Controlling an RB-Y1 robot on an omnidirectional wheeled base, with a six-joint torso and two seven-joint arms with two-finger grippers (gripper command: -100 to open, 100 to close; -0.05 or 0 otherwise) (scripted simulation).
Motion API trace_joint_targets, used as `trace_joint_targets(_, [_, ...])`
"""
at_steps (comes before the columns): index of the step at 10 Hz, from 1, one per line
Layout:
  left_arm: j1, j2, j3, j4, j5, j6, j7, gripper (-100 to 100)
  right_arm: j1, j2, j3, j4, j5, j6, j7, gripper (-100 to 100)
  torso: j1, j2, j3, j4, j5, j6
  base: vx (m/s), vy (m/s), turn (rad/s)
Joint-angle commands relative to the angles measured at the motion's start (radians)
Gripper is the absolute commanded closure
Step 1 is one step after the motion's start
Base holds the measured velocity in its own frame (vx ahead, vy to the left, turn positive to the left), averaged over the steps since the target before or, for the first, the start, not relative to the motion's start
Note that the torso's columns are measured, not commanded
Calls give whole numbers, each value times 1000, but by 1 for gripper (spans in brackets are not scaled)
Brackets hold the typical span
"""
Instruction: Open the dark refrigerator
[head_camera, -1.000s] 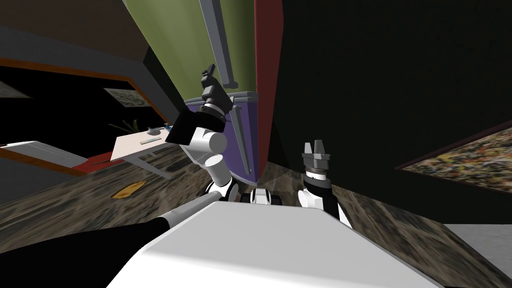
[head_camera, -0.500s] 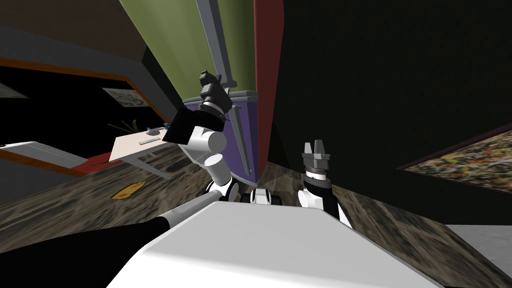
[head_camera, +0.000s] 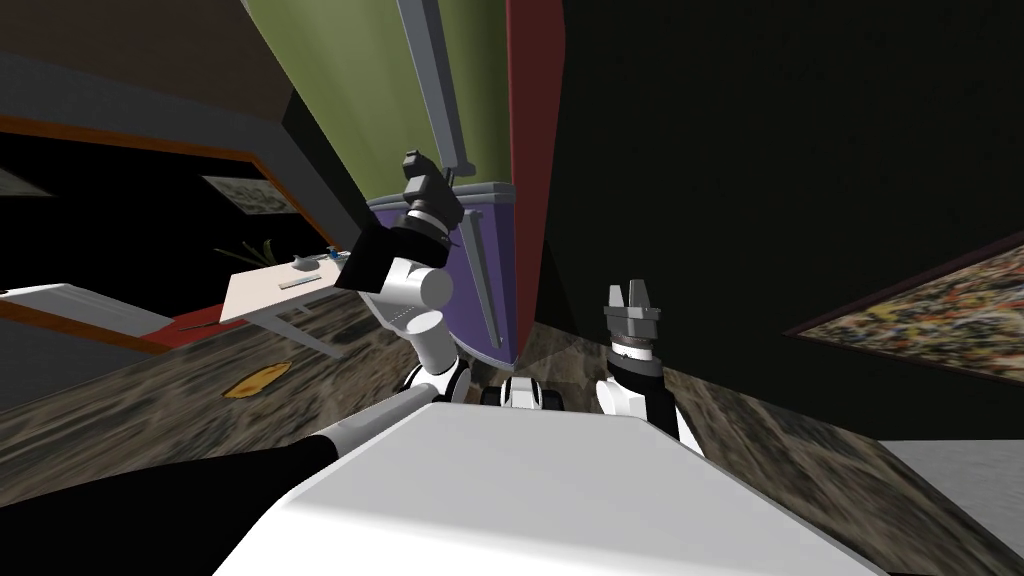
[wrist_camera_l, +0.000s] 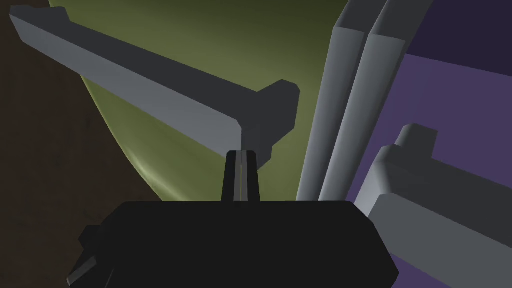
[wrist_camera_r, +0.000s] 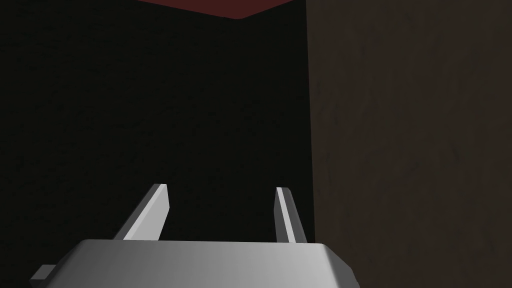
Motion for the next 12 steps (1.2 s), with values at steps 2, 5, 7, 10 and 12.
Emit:
trace_joint_targets(2, [-9, 92, -6, 6, 1, 8, -6, -100, 0, 0, 0, 0, 0, 0, 0, 0, -1, 2, 1, 1, 0, 0, 0, 17, 1])
trace_joint_targets(5, [-42, 113, -24, 21, 9, 44, -25, -100, 0, 0, 0, 0, 0, 0, 0, 0, -1, 1, 0, 0, 0, 0, -1, 40, -11])
trace_joint_targets(7, [-66, 103, -38, 32, 16, 70, -39, -100, 0, 0, 0, 0, 0, 0, 0, 0, 2, 1, 1, 0, 1, 0, 3, 104, -21])
trace_joint_targets(10, [-109, 79, -62, 50, 27, 117, -65, -100, 0, 0, 0, 0, 0, 0, 0, 0, -1, 2, 1, 1, 0, 0, 0, 97, -15])
trace_joint_targets(12, [-110, 73, -61, 52, 30, 116, -64, -100, 0, 0, 0, 0, 0, 0, 0, 0, -3, 2, 1, 1, -1, 0, 1, 52, -9])
